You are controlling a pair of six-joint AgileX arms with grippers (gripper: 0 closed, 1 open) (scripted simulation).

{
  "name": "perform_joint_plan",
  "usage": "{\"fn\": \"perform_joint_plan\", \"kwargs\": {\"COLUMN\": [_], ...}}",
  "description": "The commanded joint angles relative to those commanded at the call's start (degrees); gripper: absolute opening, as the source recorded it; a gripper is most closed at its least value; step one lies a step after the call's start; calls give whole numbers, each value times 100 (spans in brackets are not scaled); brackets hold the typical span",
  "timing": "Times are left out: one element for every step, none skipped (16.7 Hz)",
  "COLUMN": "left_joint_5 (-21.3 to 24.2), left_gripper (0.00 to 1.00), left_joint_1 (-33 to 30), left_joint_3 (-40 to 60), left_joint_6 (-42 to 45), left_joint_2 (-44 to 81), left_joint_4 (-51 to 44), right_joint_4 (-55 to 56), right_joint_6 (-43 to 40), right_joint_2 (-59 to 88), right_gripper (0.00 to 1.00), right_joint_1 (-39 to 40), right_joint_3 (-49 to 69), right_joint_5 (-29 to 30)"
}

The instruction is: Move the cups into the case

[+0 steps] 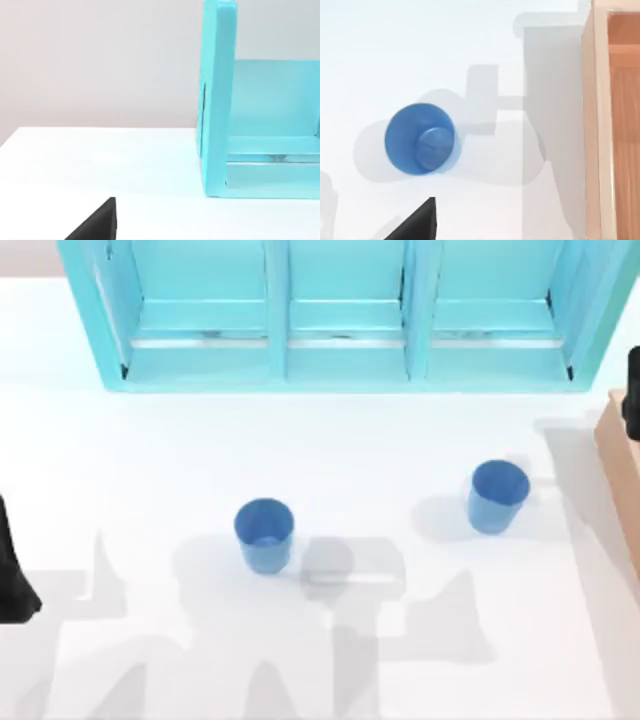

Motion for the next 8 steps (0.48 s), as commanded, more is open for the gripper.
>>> {"fn": "perform_joint_plan", "kwargs": {"left_joint_5": [0, 0, 0, 0, 0, 0, 0, 0], "left_gripper": [100, 100, 100, 100, 100, 100, 100, 100], "left_joint_1": [0, 0, 0, 0, 0, 0, 0, 0], "left_joint_3": [0, 0, 0, 0, 0, 0, 0, 0], "left_joint_6": [0, 0, 0, 0, 0, 0, 0, 0], "left_joint_2": [0, 0, 0, 0, 0, 0, 0, 0], "left_joint_4": [0, 0, 0, 0, 0, 0, 0, 0], "right_joint_4": [-369, -724, -1063, -1384, -1684, -1961, -2213, -2438], "right_joint_6": [90, 179, 265, 348, 427, 500, 567, 627], "right_joint_2": [566, 1102, 1610, 2089, 2544, 2975, 3378, 3739], "right_gripper": [100, 100, 100, 100, 100, 100, 100, 100], "right_joint_1": [89, 175, 258, 336, 410, 478, 541, 597], "right_joint_3": [486, 951, 1397, 1824, 2231, 2617, 2975, 3295], "right_joint_5": [5, 8, 10, 10, 9, 7, 3, 0]}}
